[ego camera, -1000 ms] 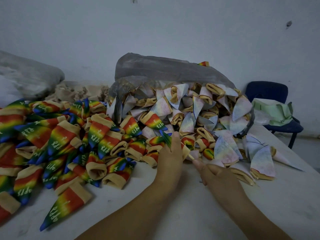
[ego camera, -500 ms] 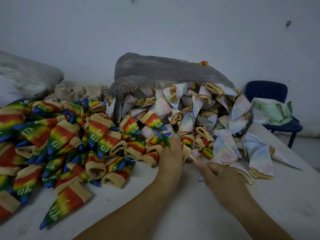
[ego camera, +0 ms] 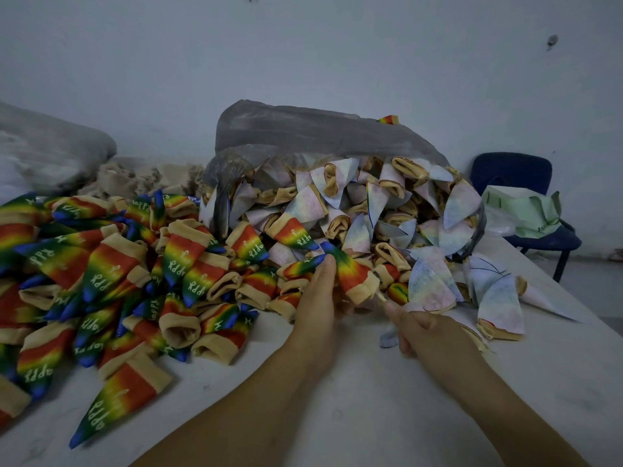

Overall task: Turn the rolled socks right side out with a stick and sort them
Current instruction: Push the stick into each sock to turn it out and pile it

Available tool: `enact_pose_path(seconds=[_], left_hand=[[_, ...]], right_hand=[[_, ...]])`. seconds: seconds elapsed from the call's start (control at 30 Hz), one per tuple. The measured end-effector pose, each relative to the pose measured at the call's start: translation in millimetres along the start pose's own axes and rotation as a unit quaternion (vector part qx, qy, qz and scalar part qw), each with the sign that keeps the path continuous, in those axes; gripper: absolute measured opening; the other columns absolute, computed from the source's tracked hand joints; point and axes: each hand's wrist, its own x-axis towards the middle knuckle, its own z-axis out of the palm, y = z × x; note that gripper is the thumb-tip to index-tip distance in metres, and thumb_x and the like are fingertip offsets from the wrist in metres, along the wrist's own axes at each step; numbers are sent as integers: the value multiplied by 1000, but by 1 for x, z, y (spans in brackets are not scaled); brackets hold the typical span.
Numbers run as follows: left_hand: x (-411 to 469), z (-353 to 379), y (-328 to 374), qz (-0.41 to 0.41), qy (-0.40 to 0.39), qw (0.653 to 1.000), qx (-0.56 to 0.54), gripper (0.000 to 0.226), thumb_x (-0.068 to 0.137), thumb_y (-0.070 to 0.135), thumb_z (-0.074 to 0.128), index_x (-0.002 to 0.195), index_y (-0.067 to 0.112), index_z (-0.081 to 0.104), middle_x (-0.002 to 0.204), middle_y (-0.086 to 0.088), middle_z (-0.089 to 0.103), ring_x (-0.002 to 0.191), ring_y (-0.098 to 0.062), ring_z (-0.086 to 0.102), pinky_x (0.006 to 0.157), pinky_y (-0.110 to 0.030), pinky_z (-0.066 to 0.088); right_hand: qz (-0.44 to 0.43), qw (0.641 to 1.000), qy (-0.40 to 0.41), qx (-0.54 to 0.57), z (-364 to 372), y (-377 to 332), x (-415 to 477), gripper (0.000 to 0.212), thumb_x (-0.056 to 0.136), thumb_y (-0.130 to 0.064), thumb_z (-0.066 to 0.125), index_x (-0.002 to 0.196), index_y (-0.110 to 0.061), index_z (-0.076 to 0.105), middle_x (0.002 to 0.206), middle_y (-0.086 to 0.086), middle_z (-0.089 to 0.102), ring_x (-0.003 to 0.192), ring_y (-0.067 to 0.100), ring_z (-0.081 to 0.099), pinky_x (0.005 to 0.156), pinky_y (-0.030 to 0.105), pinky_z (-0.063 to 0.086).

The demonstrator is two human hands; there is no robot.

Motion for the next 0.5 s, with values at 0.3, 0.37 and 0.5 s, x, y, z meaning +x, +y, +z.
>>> enact_pose_path(seconds=[0.3,0.37,0.5], left_hand=[[1,-7,-1,128,79,979,137,38,98,51,48,86,16,58,70,13,60,70,3,59,67,-15,44],[2,-7,0,146,91,973,154,37,99,49,47,85,16,55,62,21,59,61,11,55,56,-7,42],[2,-9,6,178,107,968,143,32,101,42,48,81,17,49,51,17,53,46,5,49,43,-10,38]], right_hand=[[-60,998,11,-24,1,-1,-7,67,69,-72,31,58,-10,54,48,-9,55,49,-3,48,53,9,35],[-71,996,14,-47,1,0,-6,73,69,-73,29,66,-4,56,60,5,59,50,3,44,52,13,34],[-65,995,33,-68,-3,3,-2,72,71,-72,30,69,-6,58,69,10,63,53,5,47,51,14,34]])
